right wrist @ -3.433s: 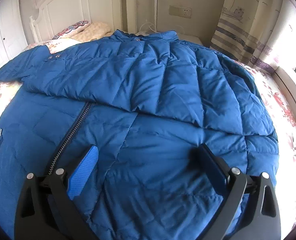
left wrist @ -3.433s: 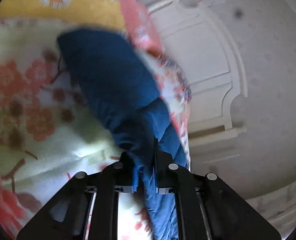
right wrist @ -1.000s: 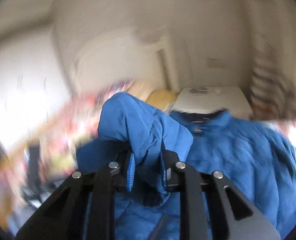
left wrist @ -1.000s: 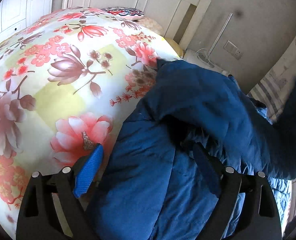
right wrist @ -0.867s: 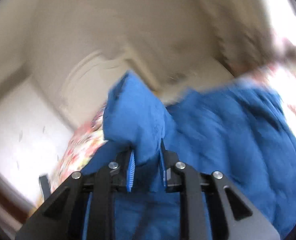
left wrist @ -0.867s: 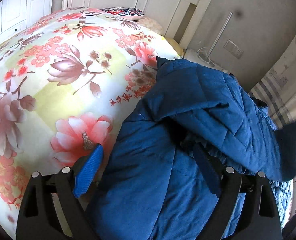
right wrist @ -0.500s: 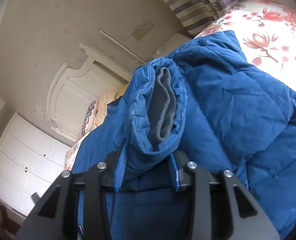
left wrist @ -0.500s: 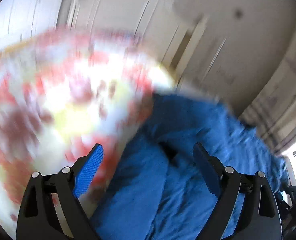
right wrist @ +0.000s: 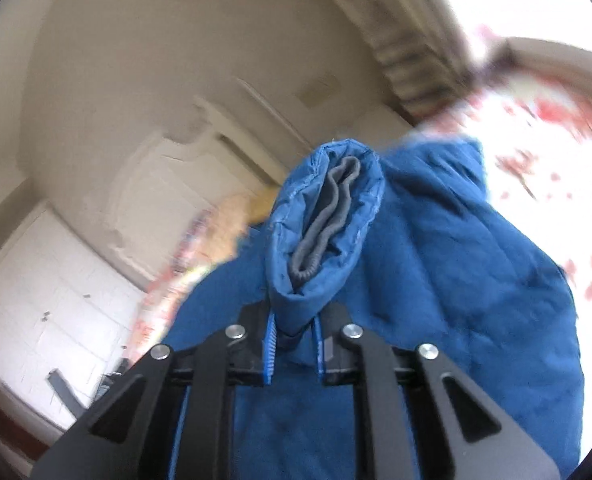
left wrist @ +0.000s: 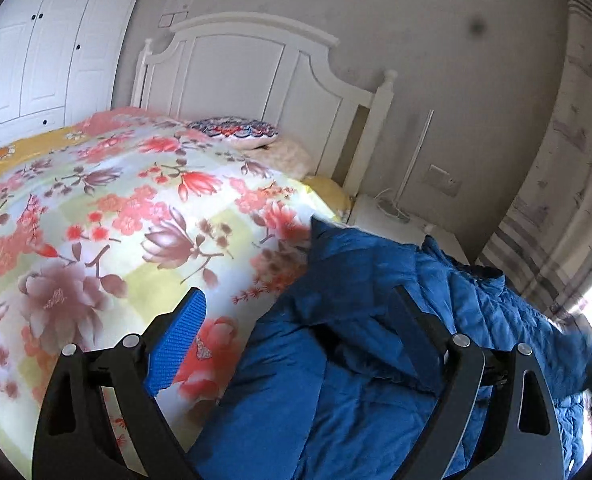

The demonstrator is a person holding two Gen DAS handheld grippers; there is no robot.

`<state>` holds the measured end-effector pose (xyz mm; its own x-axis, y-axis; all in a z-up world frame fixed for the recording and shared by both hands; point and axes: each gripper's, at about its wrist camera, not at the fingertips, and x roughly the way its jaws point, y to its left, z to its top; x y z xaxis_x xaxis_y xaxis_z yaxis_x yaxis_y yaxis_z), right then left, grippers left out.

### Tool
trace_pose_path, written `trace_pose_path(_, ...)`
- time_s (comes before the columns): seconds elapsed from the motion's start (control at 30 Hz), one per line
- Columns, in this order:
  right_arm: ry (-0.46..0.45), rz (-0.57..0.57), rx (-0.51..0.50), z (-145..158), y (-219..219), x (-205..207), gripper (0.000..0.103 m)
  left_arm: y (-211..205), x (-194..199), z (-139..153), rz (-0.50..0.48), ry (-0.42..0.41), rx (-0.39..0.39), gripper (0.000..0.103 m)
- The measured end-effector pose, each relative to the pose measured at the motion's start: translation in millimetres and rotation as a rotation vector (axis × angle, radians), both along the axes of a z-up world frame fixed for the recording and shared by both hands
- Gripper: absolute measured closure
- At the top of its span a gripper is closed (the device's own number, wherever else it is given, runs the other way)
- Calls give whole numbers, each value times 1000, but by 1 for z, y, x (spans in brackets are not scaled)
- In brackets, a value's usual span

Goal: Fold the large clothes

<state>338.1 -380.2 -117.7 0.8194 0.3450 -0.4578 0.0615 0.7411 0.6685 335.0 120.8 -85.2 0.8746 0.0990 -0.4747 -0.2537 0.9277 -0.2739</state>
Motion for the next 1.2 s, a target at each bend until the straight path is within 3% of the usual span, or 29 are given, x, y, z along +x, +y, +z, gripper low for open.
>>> trace_pose_path(0.1, 119, -23, 48, -37, -10, 3, 82, 1, 2, -2, -2, 8, -7, 15)
trace_pose_path(0.17, 128, -61, 57, -37, -16, -6, 69, 3, 3, -3, 5, 14, -15, 15)
trace_pose_path(0.23, 120, -192, -75, -17, -16, -20, 61, 4, 4, -4, 12, 24, -21, 15)
trace_pose_path(0.3, 52, -275, -225, 11, -9, -31, 61, 5, 6, -6, 13, 34, -26, 15)
trace_pose_path(0.37, -13, -196, -350, 37, 13, -23, 55, 5, 8, -7, 14, 46, -30, 15)
trace_pose_path(0.47, -41, -42, -517, 51, 49, 6, 54, 7, 8, -9, 19, 51, -41, 15)
trace_pose_path(0.57, 19, 65, -659, 37, 78, 43, 55, 12, 7, -10, 32, 53, -63, 14)
trace_pose_path(0.63, 140, 66, -698, 17, 77, 66, 56, 16, 8, -12, 43, 58, -79, 14)
trace_pose_path(0.67, 186, 68, -688, 8, 76, 68, 56, 16, 7, -12, 47, 55, -81, 14)
trace_pose_path(0.83, 149, 87, -627, -10, 69, 67, 56, 6, 3, 2, 39, 30, -32, 14)
trace_pose_path(0.93, 159, 89, -643, -13, 73, 71, 55, -5, 13, 28, -72, 39, -114, 14)
trace_pose_path(1.0, 159, 91, -651, -12, 76, 70, 55, -19, 36, 41, -171, 85, -153, 12)
trace_pose_path(1.07, 157, 92, -648, -12, 73, 67, 55, -40, 64, 43, -208, 141, -83, 12)
trace_pose_path(1.13, 154, 94, -641, -12, 70, 65, 55, -55, 83, 30, -240, 192, -36, 12)
trace_pose_path(1.2, 151, 95, -627, -11, 70, 64, 55, -69, 101, -3, -273, 311, 1, 12)
